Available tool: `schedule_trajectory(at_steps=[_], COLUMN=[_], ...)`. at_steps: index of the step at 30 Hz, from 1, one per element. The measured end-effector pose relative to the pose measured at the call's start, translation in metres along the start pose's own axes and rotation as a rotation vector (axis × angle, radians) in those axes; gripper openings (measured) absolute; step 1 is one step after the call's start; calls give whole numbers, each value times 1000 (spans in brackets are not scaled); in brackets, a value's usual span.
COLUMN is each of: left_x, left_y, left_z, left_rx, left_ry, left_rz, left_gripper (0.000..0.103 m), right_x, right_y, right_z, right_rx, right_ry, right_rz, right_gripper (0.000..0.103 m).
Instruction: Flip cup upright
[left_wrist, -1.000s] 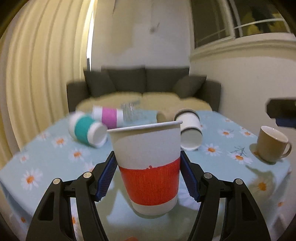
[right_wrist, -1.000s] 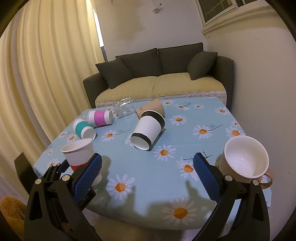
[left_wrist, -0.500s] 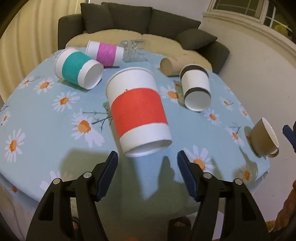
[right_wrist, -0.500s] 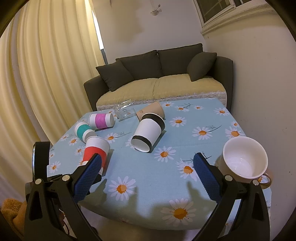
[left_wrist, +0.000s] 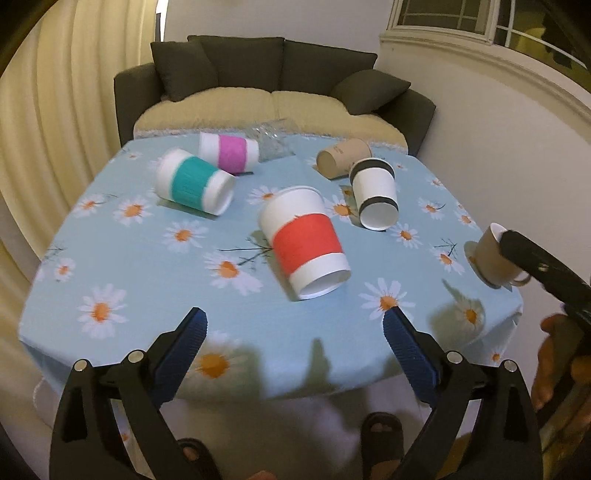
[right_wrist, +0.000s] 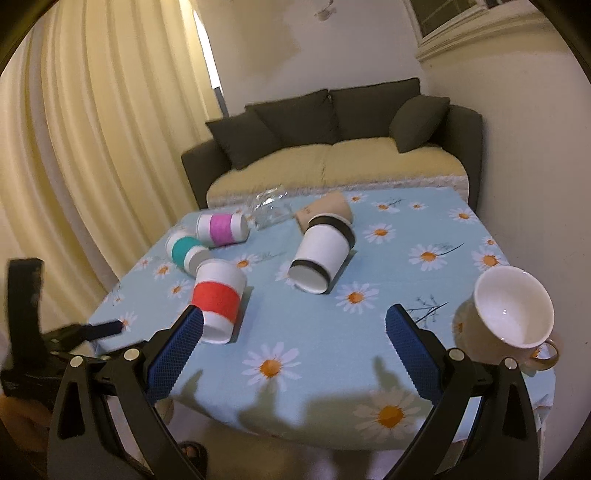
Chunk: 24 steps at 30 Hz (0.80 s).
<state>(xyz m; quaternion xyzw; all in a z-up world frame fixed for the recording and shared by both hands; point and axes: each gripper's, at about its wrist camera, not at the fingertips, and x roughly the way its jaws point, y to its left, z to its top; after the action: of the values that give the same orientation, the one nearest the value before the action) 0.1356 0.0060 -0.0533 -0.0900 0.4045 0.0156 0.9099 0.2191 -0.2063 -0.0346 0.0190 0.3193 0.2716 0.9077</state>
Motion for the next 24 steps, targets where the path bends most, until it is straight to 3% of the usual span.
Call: schedule_trajectory(at_steps=[6,12,20,24], left_x=[-36,-48,-39,-32], left_y=[29,51,80,81], left_z=[-1,-10,-21,-21], left_rx=[-19,-50,-114,-97], left_ry=[-63,-81,-54,-29], left_rz=[-9,-55,-141,-138], left_gripper=[94,94,94,94], right_x=[18,58,134,167], right_y=[50,95,113,108], right_z=[27,57,56,58], right_rx=[-85,-130,-121,-84], right_ry=[77,212,421,504], right_rz=[45,82,78,73], right_gripper=[98,98,98,98])
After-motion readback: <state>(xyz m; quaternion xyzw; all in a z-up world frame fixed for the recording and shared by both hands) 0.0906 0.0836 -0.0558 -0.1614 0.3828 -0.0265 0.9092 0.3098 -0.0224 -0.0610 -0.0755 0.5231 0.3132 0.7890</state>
